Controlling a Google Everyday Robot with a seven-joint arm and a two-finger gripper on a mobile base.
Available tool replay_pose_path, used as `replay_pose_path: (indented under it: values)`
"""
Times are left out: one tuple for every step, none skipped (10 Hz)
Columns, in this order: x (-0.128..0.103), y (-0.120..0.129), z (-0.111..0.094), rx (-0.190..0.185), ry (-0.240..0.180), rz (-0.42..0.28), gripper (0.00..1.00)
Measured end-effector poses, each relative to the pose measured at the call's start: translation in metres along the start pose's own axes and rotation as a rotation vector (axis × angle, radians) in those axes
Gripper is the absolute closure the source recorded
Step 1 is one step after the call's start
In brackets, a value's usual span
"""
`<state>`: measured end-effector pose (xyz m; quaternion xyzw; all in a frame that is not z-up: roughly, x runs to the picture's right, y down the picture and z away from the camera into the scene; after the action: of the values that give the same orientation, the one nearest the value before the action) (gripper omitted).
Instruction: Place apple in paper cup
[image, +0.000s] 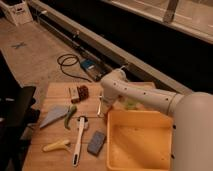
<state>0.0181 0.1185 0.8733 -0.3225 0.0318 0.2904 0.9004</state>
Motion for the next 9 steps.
replay_pose_path:
  values:
    - [0.0,0.0,0.0,0.0,0.001,0.0,0.99]
    - [0.001,0.002,-0.001,0.001,0.0,-0.003,1.0]
    - [0.002,0.004,-0.007,0.008,-0.016,-0.005,1.0]
    - [0.001,0.003,-0.017,0.02,-0.035,-0.008,1.0]
    - [-0.005,0.006,-0.034,0.036,-0.068,-0.023,1.0]
    - [-0.011,0.009,-0.053,0.049,-0.099,-0.039,1.0]
    - [-0.015,0.009,-0.07,0.061,-0.131,-0.05,1.0]
    - [-0.02,0.01,-0.09,0.073,-0.17,-0.063,1.0]
    - [-0.028,0.011,-0.112,0.084,-0.223,-0.08,1.0]
